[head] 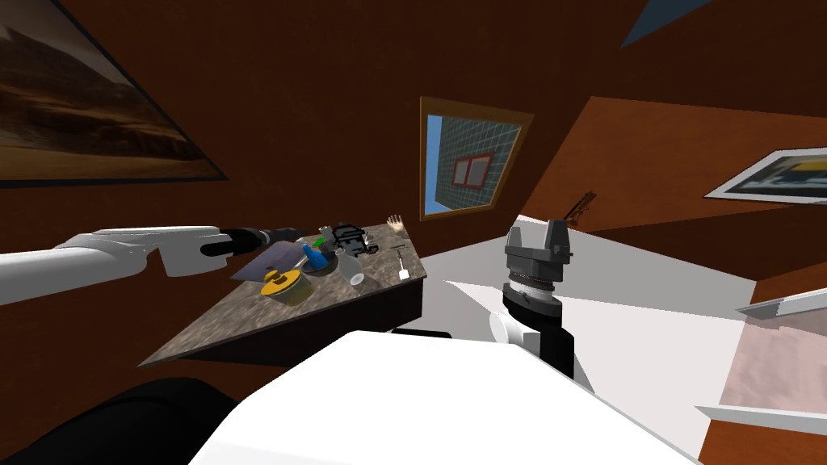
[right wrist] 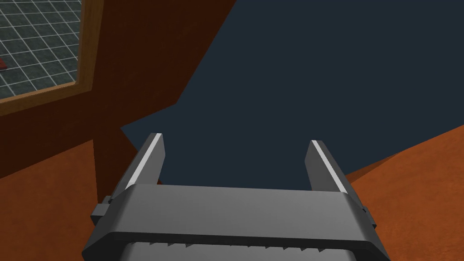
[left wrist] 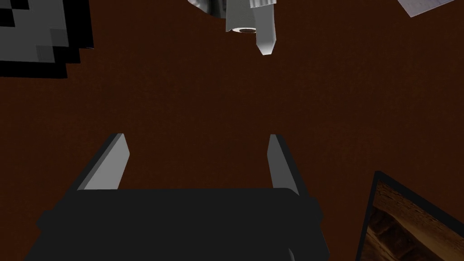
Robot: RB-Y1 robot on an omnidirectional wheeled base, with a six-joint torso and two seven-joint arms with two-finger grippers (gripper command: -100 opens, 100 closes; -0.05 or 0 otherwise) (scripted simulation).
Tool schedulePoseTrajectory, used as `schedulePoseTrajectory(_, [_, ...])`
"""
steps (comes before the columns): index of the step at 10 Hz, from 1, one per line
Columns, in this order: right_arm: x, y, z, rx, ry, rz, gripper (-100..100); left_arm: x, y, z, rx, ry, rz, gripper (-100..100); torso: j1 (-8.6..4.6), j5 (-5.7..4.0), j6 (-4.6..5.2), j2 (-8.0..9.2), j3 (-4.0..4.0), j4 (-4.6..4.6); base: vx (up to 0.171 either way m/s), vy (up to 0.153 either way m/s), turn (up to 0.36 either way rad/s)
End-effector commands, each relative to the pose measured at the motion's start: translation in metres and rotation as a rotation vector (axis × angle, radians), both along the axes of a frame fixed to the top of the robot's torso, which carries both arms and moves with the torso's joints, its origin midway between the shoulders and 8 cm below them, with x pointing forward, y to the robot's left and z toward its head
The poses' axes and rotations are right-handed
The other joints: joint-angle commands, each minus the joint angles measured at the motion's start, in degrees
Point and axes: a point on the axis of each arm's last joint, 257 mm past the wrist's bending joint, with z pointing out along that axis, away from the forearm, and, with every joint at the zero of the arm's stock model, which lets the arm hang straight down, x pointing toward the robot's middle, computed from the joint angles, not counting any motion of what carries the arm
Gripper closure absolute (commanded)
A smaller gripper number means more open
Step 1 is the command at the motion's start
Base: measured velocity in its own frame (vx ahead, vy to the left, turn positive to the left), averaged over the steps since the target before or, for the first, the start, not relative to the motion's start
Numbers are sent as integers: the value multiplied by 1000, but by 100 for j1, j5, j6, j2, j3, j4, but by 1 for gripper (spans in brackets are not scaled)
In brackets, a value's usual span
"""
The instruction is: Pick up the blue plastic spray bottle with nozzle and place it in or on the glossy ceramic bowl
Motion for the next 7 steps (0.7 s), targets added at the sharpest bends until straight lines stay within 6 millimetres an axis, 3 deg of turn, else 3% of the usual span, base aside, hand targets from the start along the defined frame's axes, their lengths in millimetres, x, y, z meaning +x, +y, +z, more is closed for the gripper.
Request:
schedulePoseTrajectory(1, [0,0,0,0,0,0,0,0,0,0,0,0,0,-100,0,0,0,0,0,0,0,0,0])
schedulePoseTrajectory(2, [0,0,0,0,0,0,0,0,0,0,-1,-1,-1,0,1,1,0,2,2,1,0,0,0])
schedulePoseTrajectory(7, [0,0,0,0,0,0,0,0,0,0,-1,-1,-1,0,1,1,0,3,2,1,0,0,0])
